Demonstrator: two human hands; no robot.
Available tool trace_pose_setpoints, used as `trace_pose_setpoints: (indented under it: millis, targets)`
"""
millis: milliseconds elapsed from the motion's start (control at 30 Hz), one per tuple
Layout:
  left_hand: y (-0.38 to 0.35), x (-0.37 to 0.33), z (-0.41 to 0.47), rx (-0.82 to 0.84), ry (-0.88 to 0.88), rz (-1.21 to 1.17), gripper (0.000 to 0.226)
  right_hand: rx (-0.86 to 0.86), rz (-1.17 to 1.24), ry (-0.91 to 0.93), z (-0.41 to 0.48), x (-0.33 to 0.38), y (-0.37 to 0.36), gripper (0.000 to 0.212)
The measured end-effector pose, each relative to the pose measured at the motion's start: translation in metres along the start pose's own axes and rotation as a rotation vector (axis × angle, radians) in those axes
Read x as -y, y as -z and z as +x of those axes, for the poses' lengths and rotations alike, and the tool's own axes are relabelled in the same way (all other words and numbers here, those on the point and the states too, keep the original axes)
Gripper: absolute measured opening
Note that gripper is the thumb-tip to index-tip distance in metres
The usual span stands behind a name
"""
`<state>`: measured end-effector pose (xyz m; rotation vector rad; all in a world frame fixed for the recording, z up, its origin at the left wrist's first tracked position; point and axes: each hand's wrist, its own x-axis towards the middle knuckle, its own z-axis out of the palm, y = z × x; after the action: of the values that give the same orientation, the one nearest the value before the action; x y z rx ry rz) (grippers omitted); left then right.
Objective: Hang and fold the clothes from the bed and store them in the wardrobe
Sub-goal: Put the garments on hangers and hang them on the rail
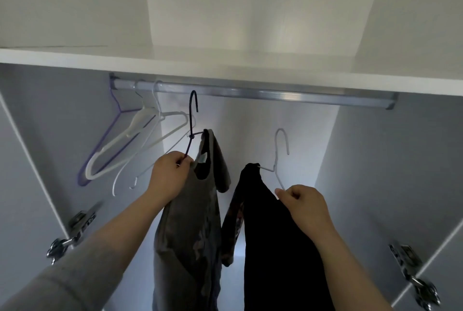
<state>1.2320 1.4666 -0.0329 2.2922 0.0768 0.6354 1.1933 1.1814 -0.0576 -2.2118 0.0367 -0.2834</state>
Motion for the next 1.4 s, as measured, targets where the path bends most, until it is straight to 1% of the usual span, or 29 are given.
trace_pose_setpoints:
  millis: [333,467,633,800,1033,1200,1300,1367,1400]
  targets:
    - [-0.016,0.003,0.067,-0.101,-0.091,-0.041,0.023,-0.097,-0.019,-0.037,0.022,0.000,-0.009,0.045]
    - [-0.019,0.005,0.087,-0.109,-0.095,-0.048,0.024,-0.115,-0.009,-0.072,0.027,-0.001,-0.012,0.045]
    - [-0.023,0.008,0.110,-0.104,-0.097,-0.044,0.025,-0.149,-0.033,-0.099,0.030,0.001,-0.013,0.042]
    - [-0.029,0.014,0.125,-0.052,-0.077,-0.010,0.029,-0.155,-0.040,-0.127,0.028,0.000,-0.014,0.044]
    - [-0.038,0.017,0.127,-0.047,-0.060,-0.052,0.026,-0.151,-0.046,-0.151,0.029,0.002,-0.017,0.041]
    - [-0.045,0.040,0.122,0.028,-0.011,-0.001,0.026,-0.132,-0.053,-0.152,0.029,0.006,-0.019,0.041]
    - [-0.047,0.050,0.117,0.036,0.023,0.003,0.026,-0.138,-0.069,-0.143,0.028,0.007,-0.016,0.040]
    - [-0.044,0.048,0.115,0.035,0.017,0.012,0.025,-0.138,-0.070,-0.133,0.028,0.007,-0.013,0.040]
    - [-0.042,0.046,0.112,0.022,0.005,0.015,0.022,-0.131,-0.065,-0.127,0.028,0.007,-0.012,0.040]
